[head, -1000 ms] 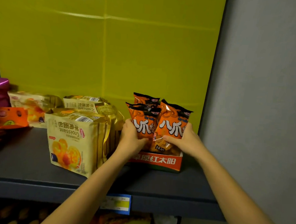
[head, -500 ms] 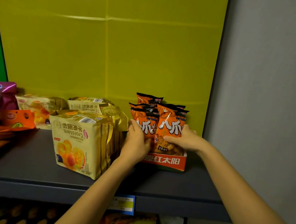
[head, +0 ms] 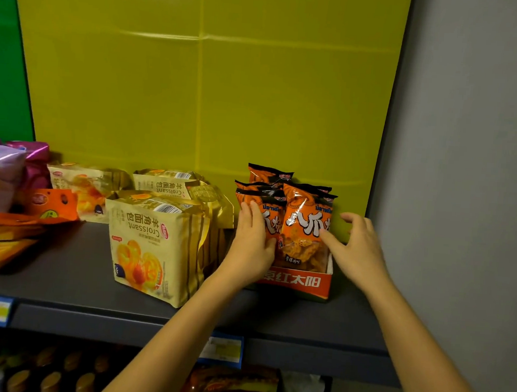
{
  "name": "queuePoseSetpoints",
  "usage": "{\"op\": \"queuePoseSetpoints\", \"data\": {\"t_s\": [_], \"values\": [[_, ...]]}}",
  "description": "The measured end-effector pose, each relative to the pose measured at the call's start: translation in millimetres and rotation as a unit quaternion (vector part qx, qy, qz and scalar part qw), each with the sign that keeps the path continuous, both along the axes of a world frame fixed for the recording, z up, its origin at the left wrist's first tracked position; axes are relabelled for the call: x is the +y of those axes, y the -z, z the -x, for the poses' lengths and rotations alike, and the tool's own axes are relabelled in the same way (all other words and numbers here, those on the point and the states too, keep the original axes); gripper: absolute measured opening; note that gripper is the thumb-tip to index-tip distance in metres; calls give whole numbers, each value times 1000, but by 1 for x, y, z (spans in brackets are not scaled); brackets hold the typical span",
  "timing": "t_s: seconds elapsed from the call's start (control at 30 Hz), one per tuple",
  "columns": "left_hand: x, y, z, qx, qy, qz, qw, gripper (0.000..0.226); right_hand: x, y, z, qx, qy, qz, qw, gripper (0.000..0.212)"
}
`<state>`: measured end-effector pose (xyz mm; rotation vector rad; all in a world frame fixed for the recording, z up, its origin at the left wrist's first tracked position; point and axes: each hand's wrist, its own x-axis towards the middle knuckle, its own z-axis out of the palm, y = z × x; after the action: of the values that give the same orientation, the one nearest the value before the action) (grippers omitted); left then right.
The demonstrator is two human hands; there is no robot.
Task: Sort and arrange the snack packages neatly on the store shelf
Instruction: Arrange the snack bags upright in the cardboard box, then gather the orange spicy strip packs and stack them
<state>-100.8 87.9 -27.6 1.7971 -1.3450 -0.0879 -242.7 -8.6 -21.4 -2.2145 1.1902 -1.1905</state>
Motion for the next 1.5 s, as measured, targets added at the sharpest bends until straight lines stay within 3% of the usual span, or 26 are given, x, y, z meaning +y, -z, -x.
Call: {"op": "queuePoseSetpoints", "data": {"t_s": [0.17, 0.33, 0.4, 0.47, 0.6, 0.87, 1.07, 1.27, 1.5], "values": [[27, -6, 7, -114, -24, 184, 976, 32, 18, -5, 11, -64, -21, 70, 995, 31], [81, -21, -12, -218, -77, 222, 947, 21, 51, -11, 8, -54, -86, 110, 989, 19], [106, -25, -23, -188, -50, 236, 952, 18, 67, -12, 3, -46, -112, 129, 984, 16], [132, -31, -34, -100, 14, 256, 961, 15, 83, -10, -3, -46, -128, 143, 980, 16], [166, -35, -60, -22, 66, 324, 943, 15, 116, -8, -24, -46, -151, 155, 975, 19], [251, -20, -152, -99, -75, 232, 965, 15, 195, -18, -82, -68, -191, 171, 964, 19], [337, -3, -222, -163, -190, 148, 957, 29, 252, -2, -139, -94, -221, 144, 960, 14], [398, 12, -273, -185, -259, 68, 946, 5, 286, 16, -212, -51, -225, 122, 965, 13], [416, 17, -318, -172, -282, 24, 944, 5, 288, 16, -283, 17, -226, 102, 969, 15]]}}
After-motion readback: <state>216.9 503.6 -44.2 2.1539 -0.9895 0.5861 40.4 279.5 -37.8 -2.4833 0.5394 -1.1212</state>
